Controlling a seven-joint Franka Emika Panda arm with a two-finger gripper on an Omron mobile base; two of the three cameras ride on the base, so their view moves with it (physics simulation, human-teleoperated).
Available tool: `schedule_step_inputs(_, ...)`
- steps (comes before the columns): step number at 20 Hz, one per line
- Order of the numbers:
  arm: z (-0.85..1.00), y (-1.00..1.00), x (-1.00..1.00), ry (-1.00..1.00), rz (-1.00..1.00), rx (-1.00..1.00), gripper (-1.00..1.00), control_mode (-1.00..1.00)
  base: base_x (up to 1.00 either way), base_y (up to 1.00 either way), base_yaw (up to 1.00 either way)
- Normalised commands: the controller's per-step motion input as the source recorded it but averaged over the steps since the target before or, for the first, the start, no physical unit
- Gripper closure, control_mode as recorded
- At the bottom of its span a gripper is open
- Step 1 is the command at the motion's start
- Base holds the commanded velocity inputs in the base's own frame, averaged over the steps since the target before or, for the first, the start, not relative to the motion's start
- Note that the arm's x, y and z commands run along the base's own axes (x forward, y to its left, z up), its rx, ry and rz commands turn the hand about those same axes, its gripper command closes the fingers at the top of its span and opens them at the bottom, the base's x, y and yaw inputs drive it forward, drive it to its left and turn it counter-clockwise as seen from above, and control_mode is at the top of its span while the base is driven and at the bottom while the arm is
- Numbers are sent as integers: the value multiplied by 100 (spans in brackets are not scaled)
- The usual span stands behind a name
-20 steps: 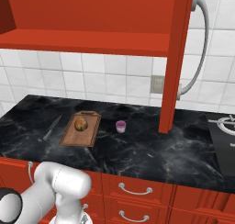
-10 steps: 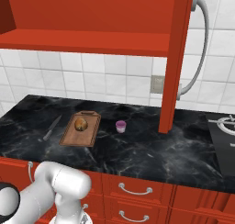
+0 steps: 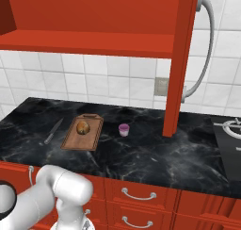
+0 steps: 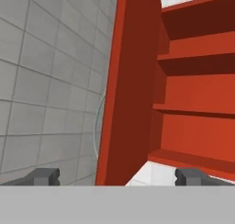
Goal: Pick the bread, place it on the cutting board, pick the jam, place it on the counter, and close the cabinet.
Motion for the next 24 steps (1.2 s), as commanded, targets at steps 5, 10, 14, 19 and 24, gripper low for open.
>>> schedule_step_inputs(5,-16,27,0,0,0,0,-100,-100,0,0,0)
schedule_step_inputs(10,-9,16,0,0,0,0,-100,-100,0,0,0)
schedule_step_inputs(14,0,10,0,0,0,0,-100,-100,0,0,0)
schedule_step_inputs(19,0,10,2,0,0,0,-100,-100,0,0,0)
schedule_step_inputs(24,0,14,17,0,-1,0,-100,-100,0,0,0)
